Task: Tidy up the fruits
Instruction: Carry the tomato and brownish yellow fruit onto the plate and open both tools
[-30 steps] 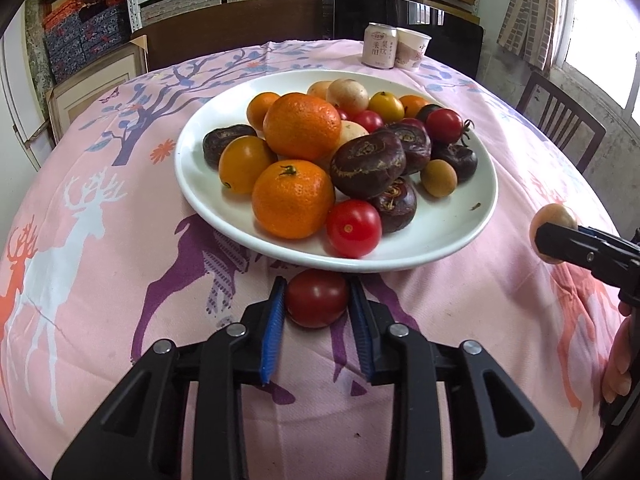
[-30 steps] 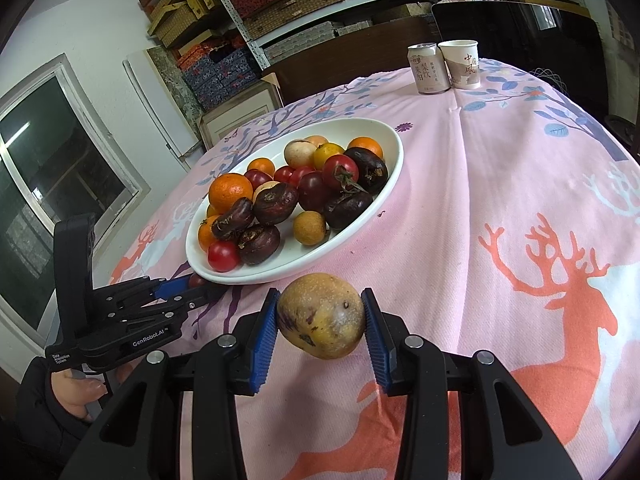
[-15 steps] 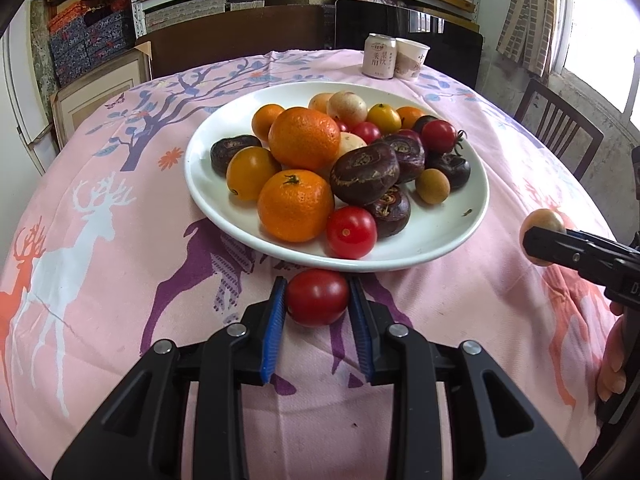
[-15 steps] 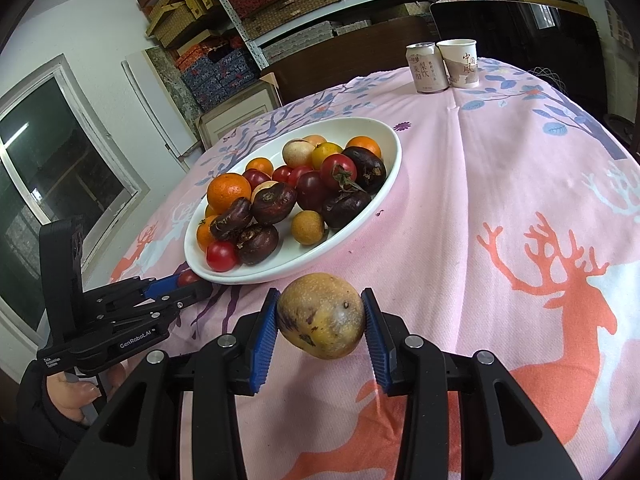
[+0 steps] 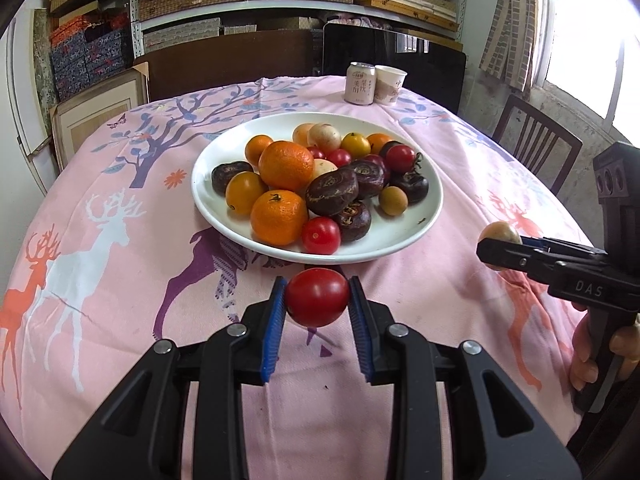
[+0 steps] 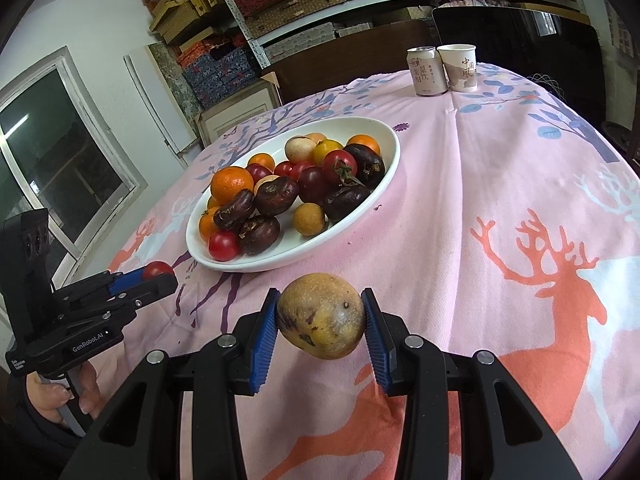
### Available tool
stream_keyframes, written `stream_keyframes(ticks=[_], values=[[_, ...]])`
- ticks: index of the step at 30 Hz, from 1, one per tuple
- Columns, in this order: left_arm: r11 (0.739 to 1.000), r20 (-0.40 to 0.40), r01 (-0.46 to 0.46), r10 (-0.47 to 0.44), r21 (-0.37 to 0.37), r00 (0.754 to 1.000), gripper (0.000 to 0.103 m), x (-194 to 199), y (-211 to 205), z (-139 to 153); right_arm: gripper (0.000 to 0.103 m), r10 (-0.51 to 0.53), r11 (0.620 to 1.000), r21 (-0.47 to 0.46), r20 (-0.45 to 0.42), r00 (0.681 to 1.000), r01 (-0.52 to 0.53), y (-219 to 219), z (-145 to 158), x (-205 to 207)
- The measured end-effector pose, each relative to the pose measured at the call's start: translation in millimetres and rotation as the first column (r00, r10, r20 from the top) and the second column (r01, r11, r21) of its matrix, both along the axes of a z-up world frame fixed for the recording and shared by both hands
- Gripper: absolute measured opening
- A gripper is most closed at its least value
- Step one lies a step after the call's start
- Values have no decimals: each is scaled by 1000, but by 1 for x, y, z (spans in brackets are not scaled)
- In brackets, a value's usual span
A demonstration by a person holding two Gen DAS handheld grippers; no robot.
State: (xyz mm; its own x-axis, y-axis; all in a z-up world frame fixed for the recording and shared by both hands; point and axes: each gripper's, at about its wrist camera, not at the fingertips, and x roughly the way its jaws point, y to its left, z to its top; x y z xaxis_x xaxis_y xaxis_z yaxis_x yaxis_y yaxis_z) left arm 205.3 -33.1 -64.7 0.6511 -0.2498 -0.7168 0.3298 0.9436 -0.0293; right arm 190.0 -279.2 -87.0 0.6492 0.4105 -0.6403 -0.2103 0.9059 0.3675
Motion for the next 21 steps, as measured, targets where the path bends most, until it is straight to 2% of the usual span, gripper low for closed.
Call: stream_keyframes(ticks=[5, 11, 16, 18, 21], values=[[1000, 44, 11, -10, -24, 999, 30, -10, 7, 21, 41, 19, 1000, -5, 19, 1000, -19, -2, 13, -9], [999, 133, 23, -18, -36, 991, 30, -2, 10, 64, 41, 81, 995, -70, 140, 987, -71, 3, 65, -9], [998, 150, 33, -25, -49, 988, 30, 44, -4, 80, 41, 95, 991, -108, 175, 980, -77, 17, 94, 37], [998, 142, 25, -17, -53, 990, 30, 67, -11, 76, 41, 102, 989, -122, 170, 980, -82, 27, 98, 64], [998, 77, 5, -1, -59, 997, 30, 107, -21, 55, 41, 98, 984, -159, 148, 984, -74, 41, 87, 107]])
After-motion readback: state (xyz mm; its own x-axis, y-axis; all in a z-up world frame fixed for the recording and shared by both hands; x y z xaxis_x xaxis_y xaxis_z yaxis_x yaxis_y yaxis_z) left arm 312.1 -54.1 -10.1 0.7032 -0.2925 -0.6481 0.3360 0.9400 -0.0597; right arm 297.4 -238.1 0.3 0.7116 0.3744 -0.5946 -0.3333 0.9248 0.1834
